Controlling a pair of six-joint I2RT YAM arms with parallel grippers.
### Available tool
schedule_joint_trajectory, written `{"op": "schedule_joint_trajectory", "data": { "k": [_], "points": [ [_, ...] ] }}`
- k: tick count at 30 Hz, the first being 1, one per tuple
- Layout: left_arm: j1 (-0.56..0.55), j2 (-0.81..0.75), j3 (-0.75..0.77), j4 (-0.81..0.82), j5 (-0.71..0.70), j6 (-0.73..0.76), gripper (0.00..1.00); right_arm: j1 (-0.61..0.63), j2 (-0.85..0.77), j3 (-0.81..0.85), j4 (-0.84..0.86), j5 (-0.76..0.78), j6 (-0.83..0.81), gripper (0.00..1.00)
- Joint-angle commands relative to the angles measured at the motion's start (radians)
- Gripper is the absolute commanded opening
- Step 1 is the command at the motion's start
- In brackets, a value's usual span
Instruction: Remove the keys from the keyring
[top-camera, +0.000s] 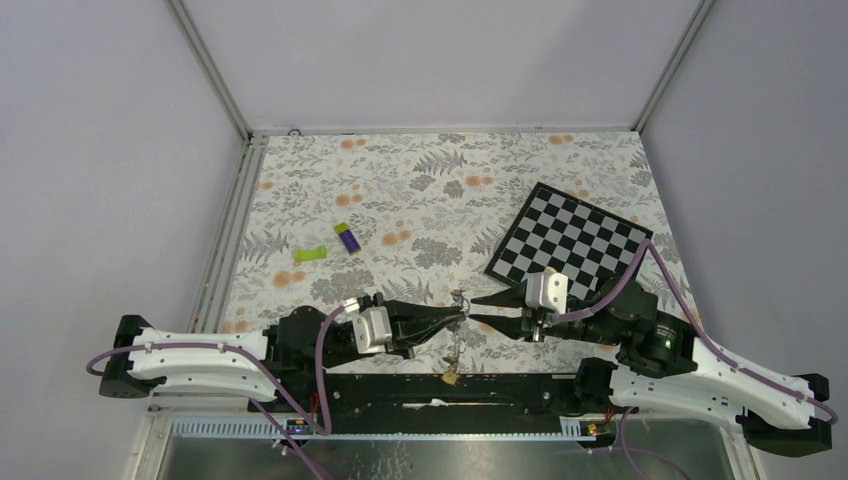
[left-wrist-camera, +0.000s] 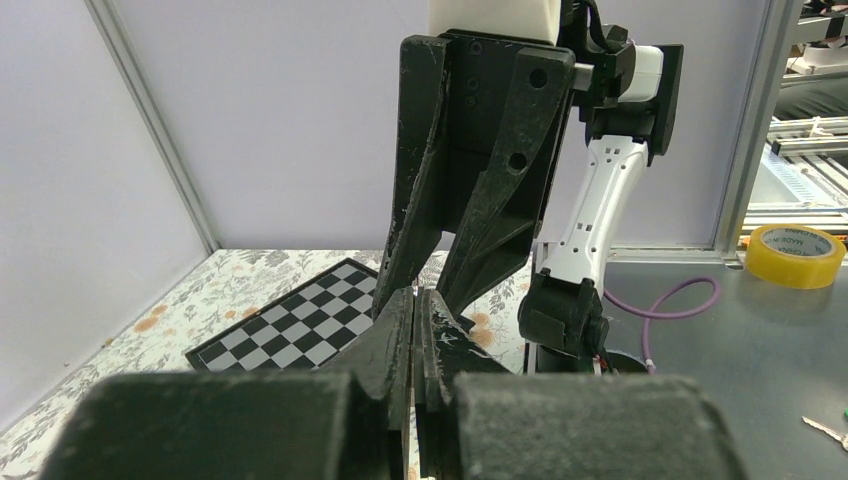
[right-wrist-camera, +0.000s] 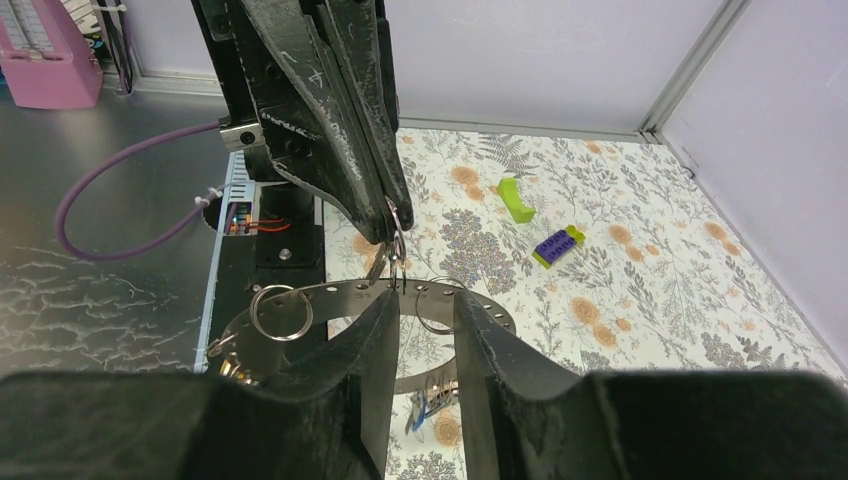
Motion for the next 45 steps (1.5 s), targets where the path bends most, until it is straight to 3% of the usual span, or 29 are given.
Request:
{"op": "schedule_joint_trajectory", "data": {
  "k": [1,37,45],
  "points": [
    [0.002,-0.006,0.059,0.089,0.024,0.011,0.0,0.003,0.007,0.0,0.025,0.006,0.001,0.33],
    [0.002,-0.009,0.037,0.114,0.006,0.011,0.0,0.005,0.033,-0.004,0.074,-0.082,0.07,0.39],
    [0.002,-0.009,0.037,0.114,0.008,0.009,0.0,0.005,0.032,-0.005,0.088,-0.032,0.061,0.27]
  ]
}}
